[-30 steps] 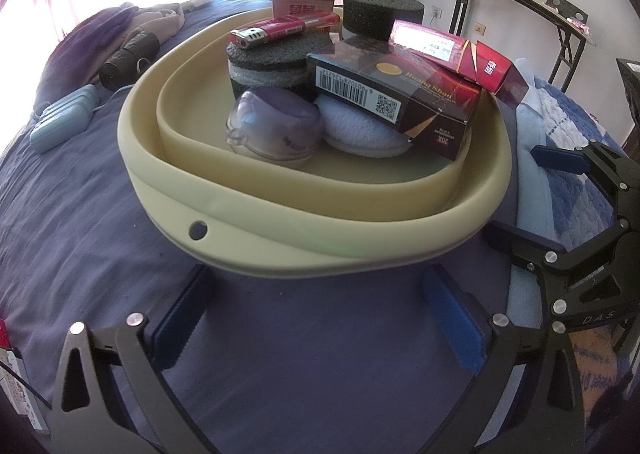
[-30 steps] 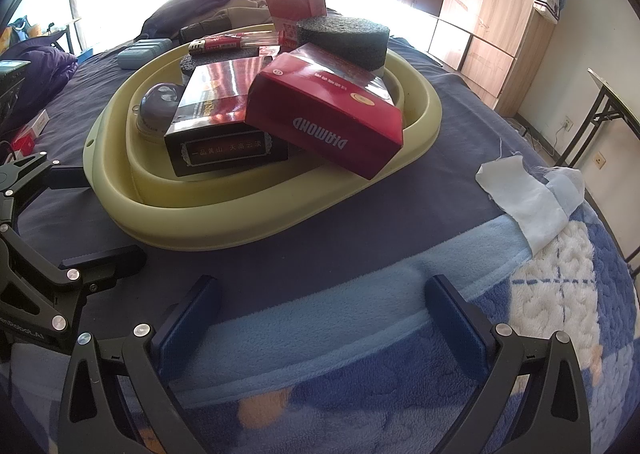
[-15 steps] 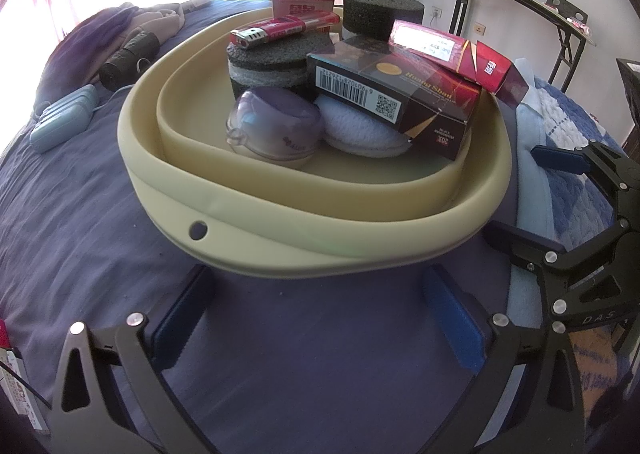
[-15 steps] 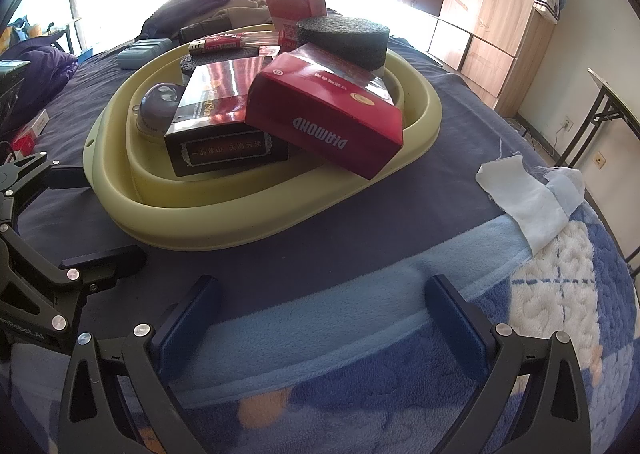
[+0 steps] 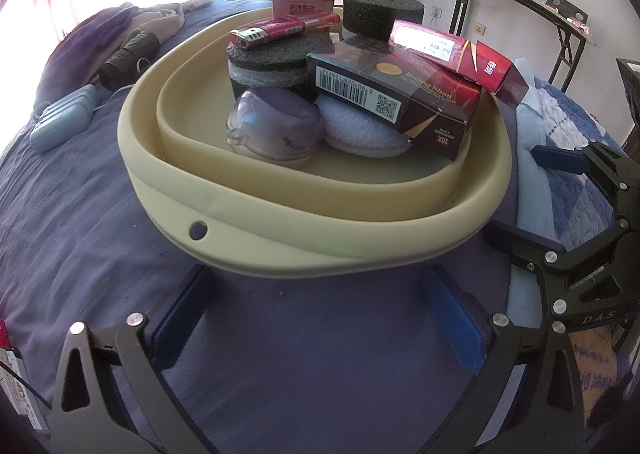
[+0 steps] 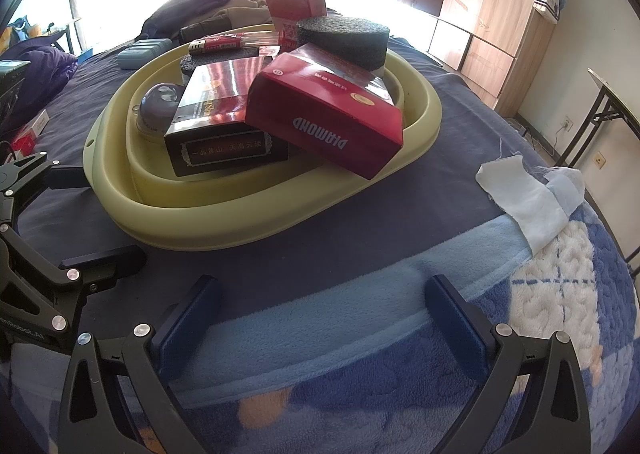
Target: Organize rigid objects
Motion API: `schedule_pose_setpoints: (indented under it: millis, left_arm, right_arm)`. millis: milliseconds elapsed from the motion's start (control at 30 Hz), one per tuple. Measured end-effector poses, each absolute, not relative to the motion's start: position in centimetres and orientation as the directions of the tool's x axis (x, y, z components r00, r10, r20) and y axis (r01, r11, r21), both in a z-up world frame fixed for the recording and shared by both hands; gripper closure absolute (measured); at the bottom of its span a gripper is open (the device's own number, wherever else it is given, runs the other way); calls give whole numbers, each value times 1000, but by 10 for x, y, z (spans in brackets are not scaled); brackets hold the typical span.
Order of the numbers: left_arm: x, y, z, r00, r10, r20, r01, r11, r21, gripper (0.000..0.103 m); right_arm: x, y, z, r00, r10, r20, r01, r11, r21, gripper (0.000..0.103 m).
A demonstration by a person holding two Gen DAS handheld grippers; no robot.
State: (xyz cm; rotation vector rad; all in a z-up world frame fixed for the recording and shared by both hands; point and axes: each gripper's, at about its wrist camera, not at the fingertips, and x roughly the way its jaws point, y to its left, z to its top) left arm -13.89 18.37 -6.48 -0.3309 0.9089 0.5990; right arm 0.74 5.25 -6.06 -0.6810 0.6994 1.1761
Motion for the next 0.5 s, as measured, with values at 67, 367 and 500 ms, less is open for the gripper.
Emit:
schedule_pose_setpoints:
  millis: [67, 367, 500]
  left_arm:
    - [-140, 184, -64, 469, 343, -814, -613, 790, -20, 0]
    - [-140, 184, -64, 469, 343, -814, -613, 790, -20, 0]
    - [-139, 184, -65, 469, 343, -814, -613, 790, -20, 0]
  right_arm:
    - [7, 53, -61, 232, 574, -786, -964, 243, -107, 0]
    - [7, 53, -61, 232, 574, -786, -964, 243, -108, 0]
    - [7, 53, -61, 232, 574, -786, -964, 243, -107, 0]
